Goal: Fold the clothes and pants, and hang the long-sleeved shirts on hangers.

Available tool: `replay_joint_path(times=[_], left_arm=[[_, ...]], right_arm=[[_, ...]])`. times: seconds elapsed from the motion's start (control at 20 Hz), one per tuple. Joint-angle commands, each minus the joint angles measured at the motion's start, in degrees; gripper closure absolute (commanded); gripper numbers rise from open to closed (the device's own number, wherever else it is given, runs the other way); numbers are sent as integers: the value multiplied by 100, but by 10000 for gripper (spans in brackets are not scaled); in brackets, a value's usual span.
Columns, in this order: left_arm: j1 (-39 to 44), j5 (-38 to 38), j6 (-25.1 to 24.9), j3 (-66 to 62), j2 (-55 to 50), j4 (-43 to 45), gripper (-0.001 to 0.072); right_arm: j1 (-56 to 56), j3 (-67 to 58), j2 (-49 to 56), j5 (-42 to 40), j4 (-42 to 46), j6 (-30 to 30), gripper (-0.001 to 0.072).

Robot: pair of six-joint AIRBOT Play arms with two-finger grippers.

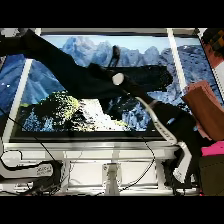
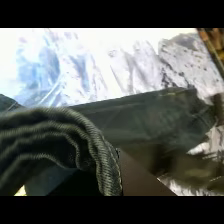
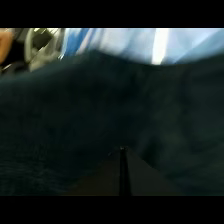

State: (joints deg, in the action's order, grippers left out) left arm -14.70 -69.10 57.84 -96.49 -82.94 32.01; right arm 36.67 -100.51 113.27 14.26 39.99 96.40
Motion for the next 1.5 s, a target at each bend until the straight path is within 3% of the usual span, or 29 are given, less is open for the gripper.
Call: replay_joint_path(times=[0.0,0.2,0.25,0.55,0.95,1.2,1.3,1.35,1.45], left_arm=[[319,68,24,4,90,-282,688],[634,118,17,4,90,-632,688],[723,179,17,4,90,-634,688],[1285,592,20,4,-31,-625,688],[1731,586,369,17,-575,337,688],[2190,592,610,17,-1054,330,688],[2465,590,610,17,-1250,291,685],[2603,592,610,17,-1338,219,631],[2852,586,612,17,-1484,-20,189]], right_arm=[[463,-1104,966,481,-4,1132,684],[601,-1563,1517,984,37,2433,685],[601,-1563,1552,1067,39,2500,685],[514,-1563,1523,1392,101,2444,684],[-1093,-1563,431,3202,1954,2409,683],[-2085,-1561,-461,3438,2500,2347,682],[-2367,-1561,-723,3473,2503,2015,681],[-2463,-1561,-822,3539,2505,1845,681],[-2610,-1561,-975,3731,2524,1543,681]])
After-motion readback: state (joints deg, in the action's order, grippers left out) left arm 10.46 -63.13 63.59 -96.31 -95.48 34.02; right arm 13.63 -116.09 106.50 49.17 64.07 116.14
